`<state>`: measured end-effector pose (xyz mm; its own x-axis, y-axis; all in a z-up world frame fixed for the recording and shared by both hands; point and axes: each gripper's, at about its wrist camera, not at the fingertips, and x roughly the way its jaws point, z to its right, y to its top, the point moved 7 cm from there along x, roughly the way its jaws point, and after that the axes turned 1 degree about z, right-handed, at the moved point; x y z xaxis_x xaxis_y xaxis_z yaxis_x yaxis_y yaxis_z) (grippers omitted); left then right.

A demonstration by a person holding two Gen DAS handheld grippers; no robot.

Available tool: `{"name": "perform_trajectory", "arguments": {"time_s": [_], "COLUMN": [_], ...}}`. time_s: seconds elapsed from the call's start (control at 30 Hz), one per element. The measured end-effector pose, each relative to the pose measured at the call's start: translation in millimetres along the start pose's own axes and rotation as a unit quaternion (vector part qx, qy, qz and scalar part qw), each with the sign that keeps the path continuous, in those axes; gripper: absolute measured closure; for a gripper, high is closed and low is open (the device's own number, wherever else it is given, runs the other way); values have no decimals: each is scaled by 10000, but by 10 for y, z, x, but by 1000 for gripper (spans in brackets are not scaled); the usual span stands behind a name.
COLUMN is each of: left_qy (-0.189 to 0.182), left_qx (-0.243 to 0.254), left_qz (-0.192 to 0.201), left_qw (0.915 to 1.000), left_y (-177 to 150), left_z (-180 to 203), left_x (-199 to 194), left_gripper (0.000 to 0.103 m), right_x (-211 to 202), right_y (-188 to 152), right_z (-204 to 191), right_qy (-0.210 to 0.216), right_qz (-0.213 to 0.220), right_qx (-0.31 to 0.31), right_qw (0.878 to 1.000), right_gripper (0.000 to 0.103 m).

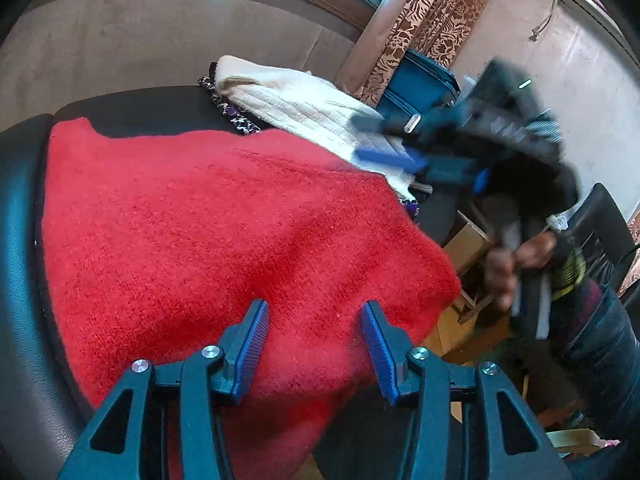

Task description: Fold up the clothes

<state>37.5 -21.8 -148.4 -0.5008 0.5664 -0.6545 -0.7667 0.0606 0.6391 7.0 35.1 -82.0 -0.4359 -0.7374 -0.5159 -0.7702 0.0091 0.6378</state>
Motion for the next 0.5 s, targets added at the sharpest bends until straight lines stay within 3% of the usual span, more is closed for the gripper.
{"name": "perform_trajectory", "arguments": {"time_s": [0.07, 0.13, 0.2, 0.27, 0.33, 0.37, 0.4, 0.5], "left_qy": [39, 92, 154, 183, 128, 71, -66, -98], "left_qx": [20, 72, 149, 110, -33, -135, -294, -230], "left_qz": [-5, -10, 8, 45, 55, 50, 67, 216], "left_qw": [10000, 9999, 9998, 9998, 9999, 9999, 9995, 9995], "left_y": [-5, -17, -23, -43, -94, -132, -186, -264], "left_z": [15, 64, 95, 56, 23, 3, -32, -51], "left_x": [8, 20, 33, 26, 23, 18, 9, -39], "left_gripper": [54, 54, 52, 51, 51, 51, 52, 57], "right_x": [-133, -82, 65, 370, 542, 540, 534, 416], "right_y": [134, 147, 21, -200, -395, -474, -551, -602], "right_z": [-180, -400, -491, -457, -156, 19, 191, 546], "right_qy": [-45, 352, 481, 594, 360, 283, 219, 564], "right_qz": [305, 365, 212, -5, 65, 381, 690, 1027], "right_qx": [-373, -421, -526, -143, 415, 481, 550, 1058], "right_qw": [9988, 9978, 9972, 9981, 9985, 9977, 9959, 9875], "right_gripper": [52, 52, 52, 53, 56, 88, 103, 103]}}
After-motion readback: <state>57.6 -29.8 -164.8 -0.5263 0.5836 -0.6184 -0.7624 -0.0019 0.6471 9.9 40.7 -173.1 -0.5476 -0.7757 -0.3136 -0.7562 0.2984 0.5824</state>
